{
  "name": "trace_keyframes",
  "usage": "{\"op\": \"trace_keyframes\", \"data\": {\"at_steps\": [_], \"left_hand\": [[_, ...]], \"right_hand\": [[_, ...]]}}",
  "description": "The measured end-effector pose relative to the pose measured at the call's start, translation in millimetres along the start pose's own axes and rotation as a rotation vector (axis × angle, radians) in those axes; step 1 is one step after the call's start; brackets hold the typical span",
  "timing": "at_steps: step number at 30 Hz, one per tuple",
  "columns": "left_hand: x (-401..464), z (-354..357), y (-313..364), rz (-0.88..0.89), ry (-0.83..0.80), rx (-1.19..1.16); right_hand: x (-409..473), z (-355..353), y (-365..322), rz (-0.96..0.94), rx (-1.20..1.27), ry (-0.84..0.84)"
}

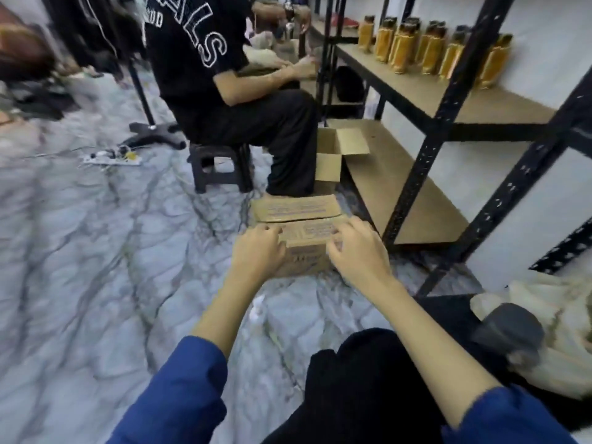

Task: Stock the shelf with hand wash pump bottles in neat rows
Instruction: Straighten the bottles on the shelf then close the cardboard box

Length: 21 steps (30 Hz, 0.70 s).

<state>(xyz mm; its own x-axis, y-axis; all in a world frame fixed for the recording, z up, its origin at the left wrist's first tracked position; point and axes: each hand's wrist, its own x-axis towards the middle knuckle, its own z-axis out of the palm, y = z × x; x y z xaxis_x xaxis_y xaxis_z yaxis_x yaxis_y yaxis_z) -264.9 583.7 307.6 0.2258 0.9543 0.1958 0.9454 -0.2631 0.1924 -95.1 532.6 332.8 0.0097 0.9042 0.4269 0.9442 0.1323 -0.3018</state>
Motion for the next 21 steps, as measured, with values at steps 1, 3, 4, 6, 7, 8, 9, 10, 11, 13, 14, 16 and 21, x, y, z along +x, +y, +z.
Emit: {"op": "trace_keyframes", "data": {"at_steps": [1, 3, 4, 6, 7, 8, 9, 10, 11, 13, 14, 16, 21], "left_hand": [[-5, 7, -17, -0.045, -0.007, -0.008], [-14, 22, -46, -0.123, -0.032, -0.015], [-18, 32, -60, -0.16, -0.06, -0.004], [-25, 53, -84, -0.226, -0.14, 0.01], [-29, 66, -95, -0.26, -0.181, 0.012], [-32, 80, -106, -0.294, -0.223, 0.012], [-34, 94, -115, -0.327, -0.266, 0.008], [-36, 109, -124, -0.356, -0.312, 0.003], [-38, 124, -132, -0.38, -0.354, 0.003], [-39, 152, -145, -0.419, -0.43, 0.011], [-39, 165, -151, -0.433, -0.461, 0.011], [-36, 191, -162, -0.454, -0.505, 0.007], [-27, 245, -178, -0.49, -0.55, -0.006]], "right_hand": [[1, 17, -9, -0.017, 0.027, -0.039], [2, 56, -22, -0.046, 0.042, -0.156], [3, 75, -27, -0.058, 0.037, -0.218], [3, 114, -31, -0.062, 0.024, -0.332], [3, 134, -32, -0.046, 0.018, -0.392], [2, 154, -32, -0.024, 0.008, -0.449], [1, 173, -30, 0.005, -0.003, -0.522], [0, 193, -27, 0.037, -0.01, -0.603], [-3, 212, -23, 0.071, -0.007, -0.679], [-13, 247, -13, 0.136, 0.009, -0.81], [-18, 265, -7, 0.152, 0.015, -0.857], [-30, 300, 5, 0.176, 0.032, -0.922], [-44, 370, 26, 0.234, 0.154, -1.032]]}}
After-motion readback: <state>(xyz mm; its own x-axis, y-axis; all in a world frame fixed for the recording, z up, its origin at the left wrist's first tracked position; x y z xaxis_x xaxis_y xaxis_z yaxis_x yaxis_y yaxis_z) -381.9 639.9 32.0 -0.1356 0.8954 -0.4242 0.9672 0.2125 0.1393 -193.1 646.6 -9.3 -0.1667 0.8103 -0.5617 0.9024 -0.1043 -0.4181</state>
